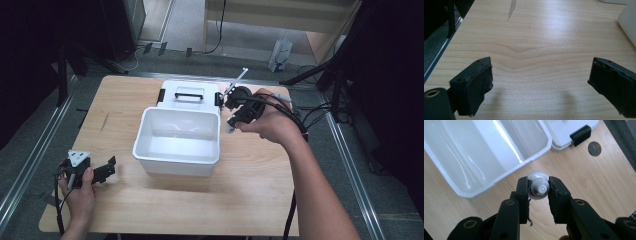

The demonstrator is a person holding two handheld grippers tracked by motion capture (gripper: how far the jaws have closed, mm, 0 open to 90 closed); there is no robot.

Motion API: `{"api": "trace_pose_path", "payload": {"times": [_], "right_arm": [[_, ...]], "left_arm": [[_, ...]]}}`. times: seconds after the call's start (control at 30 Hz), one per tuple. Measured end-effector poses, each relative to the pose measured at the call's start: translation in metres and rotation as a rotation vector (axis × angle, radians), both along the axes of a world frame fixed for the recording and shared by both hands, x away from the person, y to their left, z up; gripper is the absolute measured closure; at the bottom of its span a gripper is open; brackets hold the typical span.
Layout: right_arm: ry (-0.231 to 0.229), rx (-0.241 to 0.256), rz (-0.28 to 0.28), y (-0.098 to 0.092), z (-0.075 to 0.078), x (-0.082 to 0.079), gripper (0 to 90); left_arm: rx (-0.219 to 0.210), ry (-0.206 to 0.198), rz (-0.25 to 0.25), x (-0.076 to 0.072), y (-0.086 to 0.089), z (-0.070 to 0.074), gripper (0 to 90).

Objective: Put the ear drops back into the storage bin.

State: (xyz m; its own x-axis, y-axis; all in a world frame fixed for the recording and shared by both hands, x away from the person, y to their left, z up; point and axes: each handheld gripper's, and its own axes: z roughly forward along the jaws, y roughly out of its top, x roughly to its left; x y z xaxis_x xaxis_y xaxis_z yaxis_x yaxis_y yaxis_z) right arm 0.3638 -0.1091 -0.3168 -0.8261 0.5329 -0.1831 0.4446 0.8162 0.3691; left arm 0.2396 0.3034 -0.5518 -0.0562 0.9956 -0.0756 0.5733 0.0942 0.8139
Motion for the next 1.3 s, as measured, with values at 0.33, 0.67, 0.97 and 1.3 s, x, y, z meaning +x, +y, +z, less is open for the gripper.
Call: {"api": "trace_pose_path", "payload": {"times": [0.33, 0.67, 0.97, 1.3], "right_arm": [[-0.007, 0.006, 0.058, 0.027, 0.001, 0.001, 72.0], [0.002, 0.001, 0.109, 0.042, -0.008, 0.000, 72.0], [0.048, -0.039, 0.174, 0.051, -0.032, -0.003, 72.0], [0.080, -0.141, 0.253, 0.053, -0.071, 0.003, 72.0]], "left_arm": [[0.020, 0.004, 0.025, 0.000, -0.001, 0.000, 0.0], [0.017, 0.010, 0.017, 0.001, -0.001, 0.000, 0.0], [0.015, 0.013, 0.012, 0.001, -0.001, 0.000, 0.0], [0.012, 0.013, 0.008, 0.001, -0.001, 0.000, 0.0]]}}
